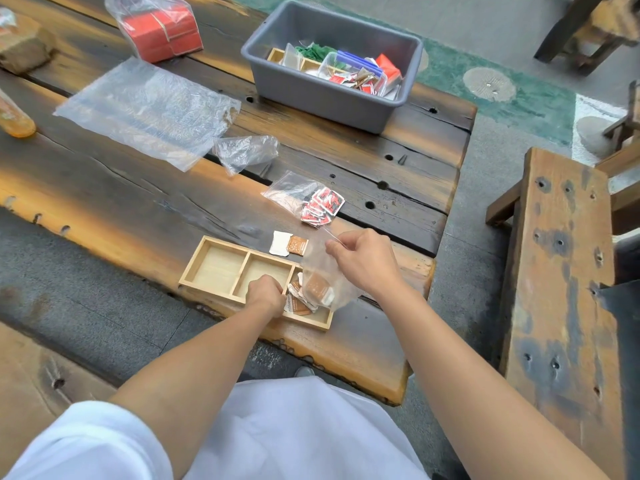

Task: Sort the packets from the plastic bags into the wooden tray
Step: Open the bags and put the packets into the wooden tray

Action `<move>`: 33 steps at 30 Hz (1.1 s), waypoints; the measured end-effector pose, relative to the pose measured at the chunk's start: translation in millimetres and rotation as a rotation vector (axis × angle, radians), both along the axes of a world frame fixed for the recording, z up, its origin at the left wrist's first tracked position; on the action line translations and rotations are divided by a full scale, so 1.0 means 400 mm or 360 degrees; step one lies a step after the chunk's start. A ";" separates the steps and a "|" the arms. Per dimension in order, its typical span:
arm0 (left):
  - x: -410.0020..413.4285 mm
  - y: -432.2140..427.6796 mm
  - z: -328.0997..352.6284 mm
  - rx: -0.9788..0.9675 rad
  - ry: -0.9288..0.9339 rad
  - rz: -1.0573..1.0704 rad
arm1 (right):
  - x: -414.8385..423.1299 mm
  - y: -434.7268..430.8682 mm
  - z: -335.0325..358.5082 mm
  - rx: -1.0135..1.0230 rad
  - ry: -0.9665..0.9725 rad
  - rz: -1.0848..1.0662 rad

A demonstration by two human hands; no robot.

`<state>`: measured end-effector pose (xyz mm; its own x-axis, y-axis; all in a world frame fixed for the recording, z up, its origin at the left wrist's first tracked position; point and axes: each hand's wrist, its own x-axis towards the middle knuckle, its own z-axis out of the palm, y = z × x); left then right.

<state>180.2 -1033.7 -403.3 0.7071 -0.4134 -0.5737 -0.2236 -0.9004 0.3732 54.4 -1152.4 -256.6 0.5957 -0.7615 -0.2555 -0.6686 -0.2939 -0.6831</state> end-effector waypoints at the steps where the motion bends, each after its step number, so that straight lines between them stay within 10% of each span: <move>1: 0.002 0.000 -0.002 -0.0006 -0.0007 -0.0002 | -0.003 -0.004 0.006 0.0021 -0.0036 -0.0040; 22: 0.007 -0.010 0.004 0.0070 -0.0047 -0.0176 | -0.026 -0.059 0.038 0.0296 -0.0284 -0.0329; 33: 0.010 -0.049 0.013 0.0273 -0.0065 -0.0401 | -0.209 -0.130 -0.170 0.1771 -0.1225 -0.1393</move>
